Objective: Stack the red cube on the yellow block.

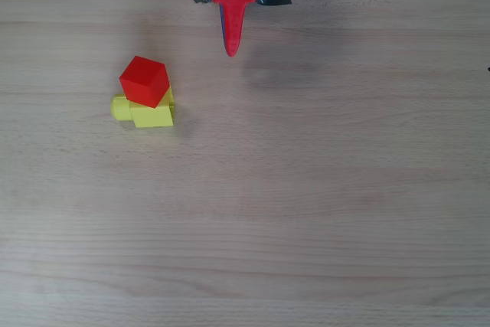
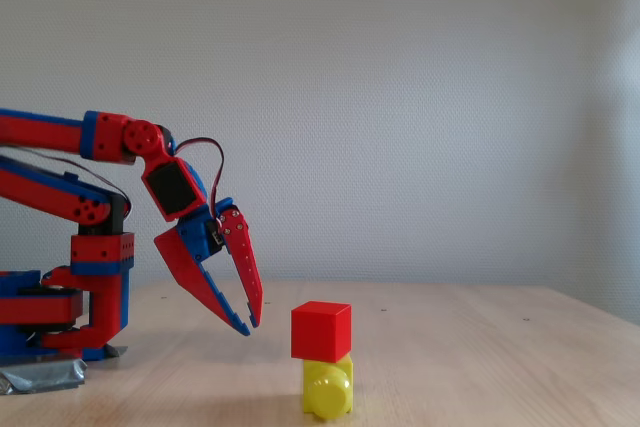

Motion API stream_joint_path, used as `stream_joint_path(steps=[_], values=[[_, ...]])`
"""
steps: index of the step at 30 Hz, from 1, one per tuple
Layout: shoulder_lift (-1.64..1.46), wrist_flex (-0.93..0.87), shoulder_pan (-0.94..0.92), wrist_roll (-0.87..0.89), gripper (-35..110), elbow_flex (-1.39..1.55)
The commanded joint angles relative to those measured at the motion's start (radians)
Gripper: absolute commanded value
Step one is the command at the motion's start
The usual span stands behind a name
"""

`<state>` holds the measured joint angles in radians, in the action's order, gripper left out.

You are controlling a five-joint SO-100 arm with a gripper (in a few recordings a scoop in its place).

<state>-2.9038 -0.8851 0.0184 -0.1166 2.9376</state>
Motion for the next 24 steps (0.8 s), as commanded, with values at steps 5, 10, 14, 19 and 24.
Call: stream_joint_path(steps=[5,10,14,19,24], values=[[-0.201,-0.149,0.012,-0.006,0,0.02],[-0.333,-0.241,0.014,-0.025,0,0.041],[-0.367,-0.267,-0.008,-0.006,0,0.044],[-0.402,-0.287,-0.015,-0.005,0,0.051],[-0.402,-0.287,-0.014,-0.006,0,0.051]])
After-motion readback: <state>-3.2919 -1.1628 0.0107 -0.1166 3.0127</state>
